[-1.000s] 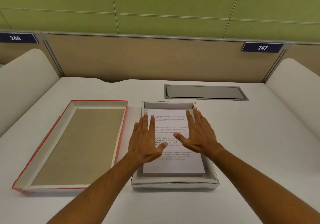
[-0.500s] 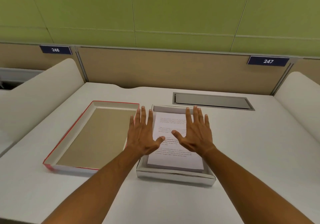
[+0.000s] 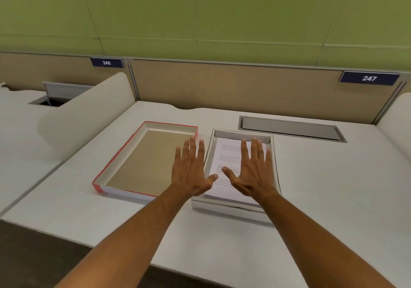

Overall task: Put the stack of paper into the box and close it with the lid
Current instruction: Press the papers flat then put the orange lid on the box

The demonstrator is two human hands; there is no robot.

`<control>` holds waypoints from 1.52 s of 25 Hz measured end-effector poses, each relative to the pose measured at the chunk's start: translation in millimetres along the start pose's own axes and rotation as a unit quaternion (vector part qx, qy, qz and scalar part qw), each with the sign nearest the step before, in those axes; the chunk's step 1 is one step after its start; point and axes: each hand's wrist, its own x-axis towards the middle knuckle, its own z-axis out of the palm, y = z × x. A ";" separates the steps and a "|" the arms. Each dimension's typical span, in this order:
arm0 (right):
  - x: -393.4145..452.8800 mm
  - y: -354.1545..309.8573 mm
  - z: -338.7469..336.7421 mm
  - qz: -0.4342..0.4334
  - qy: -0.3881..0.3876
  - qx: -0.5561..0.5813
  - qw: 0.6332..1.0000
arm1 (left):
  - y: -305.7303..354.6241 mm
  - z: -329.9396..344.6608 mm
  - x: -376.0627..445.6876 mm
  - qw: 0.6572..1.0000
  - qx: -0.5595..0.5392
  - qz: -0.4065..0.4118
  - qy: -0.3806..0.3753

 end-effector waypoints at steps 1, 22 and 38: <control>-0.5 -2.4 2.5 0.001 0.001 0.008 1.000 | -2.2 1.4 -0.2 1.000 0.000 -0.002 -0.005; 19.1 -71.4 52.3 0.106 -0.018 -0.012 0.994 | -83.4 59.7 56.7 0.989 -0.104 0.002 -0.110; 64.5 -104.7 38.1 0.159 -0.023 0.329 0.930 | -160.5 -94.3 107.1 0.745 -0.639 -0.176 0.073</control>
